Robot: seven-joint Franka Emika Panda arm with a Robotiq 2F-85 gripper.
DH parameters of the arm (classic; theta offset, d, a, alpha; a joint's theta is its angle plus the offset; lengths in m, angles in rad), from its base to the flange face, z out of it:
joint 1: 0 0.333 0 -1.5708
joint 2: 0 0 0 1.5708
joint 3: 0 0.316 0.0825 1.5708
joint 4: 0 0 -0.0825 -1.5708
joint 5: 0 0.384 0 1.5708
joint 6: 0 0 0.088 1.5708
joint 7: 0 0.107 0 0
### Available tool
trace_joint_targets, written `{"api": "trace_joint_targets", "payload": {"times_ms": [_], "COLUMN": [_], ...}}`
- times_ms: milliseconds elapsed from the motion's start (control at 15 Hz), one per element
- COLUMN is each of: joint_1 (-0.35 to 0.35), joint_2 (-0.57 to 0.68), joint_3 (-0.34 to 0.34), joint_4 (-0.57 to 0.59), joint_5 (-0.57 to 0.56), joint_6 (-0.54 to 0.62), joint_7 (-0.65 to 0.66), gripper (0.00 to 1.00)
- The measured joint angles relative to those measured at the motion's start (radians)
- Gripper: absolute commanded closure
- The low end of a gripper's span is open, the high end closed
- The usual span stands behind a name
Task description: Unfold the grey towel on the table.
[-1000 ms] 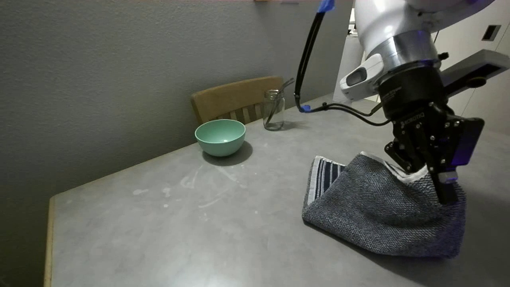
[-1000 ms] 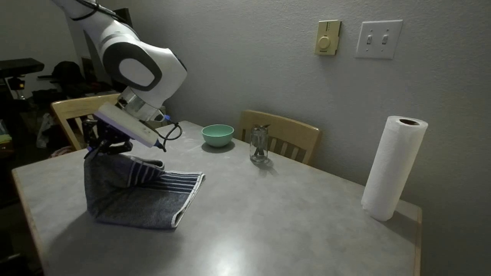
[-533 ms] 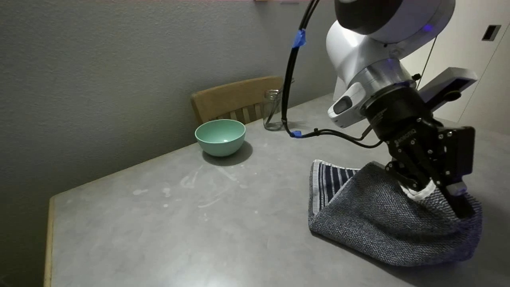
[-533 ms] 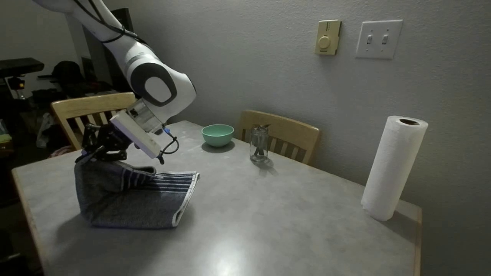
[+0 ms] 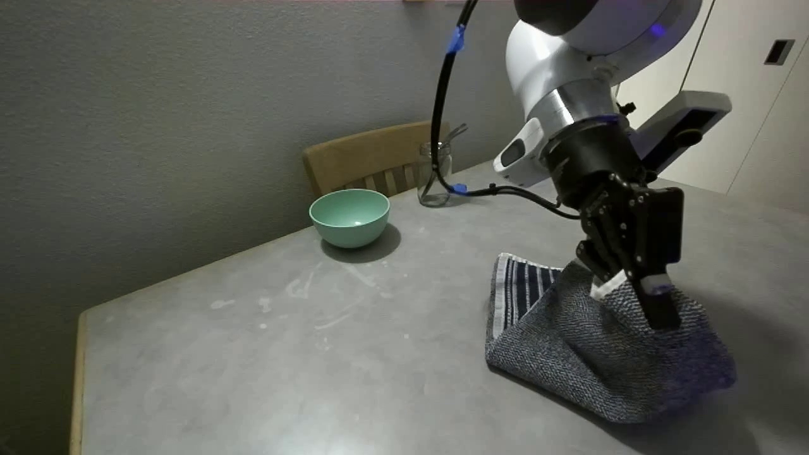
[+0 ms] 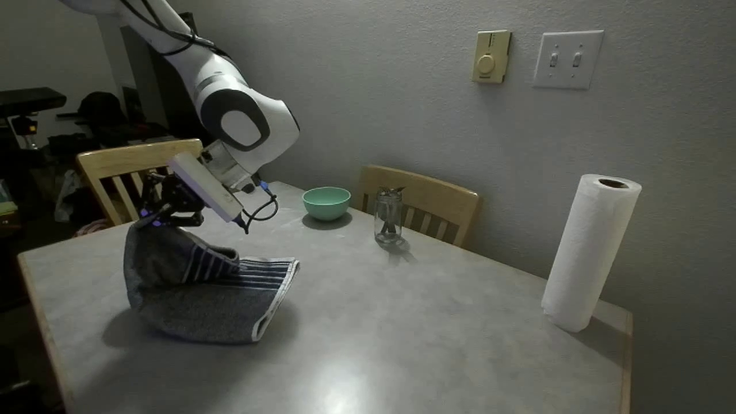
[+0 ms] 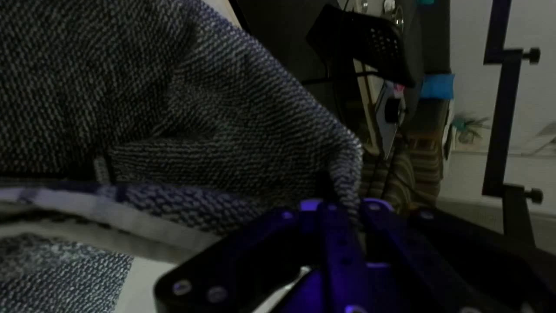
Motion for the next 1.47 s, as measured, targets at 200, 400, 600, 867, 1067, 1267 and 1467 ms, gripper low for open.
{"api": "trace_joint_targets", "payload": {"times_ms": [200, 400, 600, 867, 1067, 1267, 1467], "joint_1": [0.0, 0.0, -0.001, -0.013, -0.016, -0.016, -0.015], "joint_2": [-0.046, -0.082, -0.102, -0.121, -0.133, -0.136, -0.136], "joint_3": [0.001, -0.001, -0.012, -0.033, -0.045, -0.047, -0.047], "joint_4": [-0.017, -0.034, -0.047, -0.073, -0.094, -0.112, -0.124], "joint_5": [0.103, 0.198, 0.28, 0.42, 0.484, 0.497, 0.492], "joint_6": [0.051, 0.131, 0.226, 0.339, 0.401, 0.433, 0.435], "joint_7": [0.123, 0.219, 0.287, 0.323, 0.324, 0.324, 0.324], "gripper": [0.99, 0.99, 0.99, 0.99, 0.99, 0.99, 0.99]}}
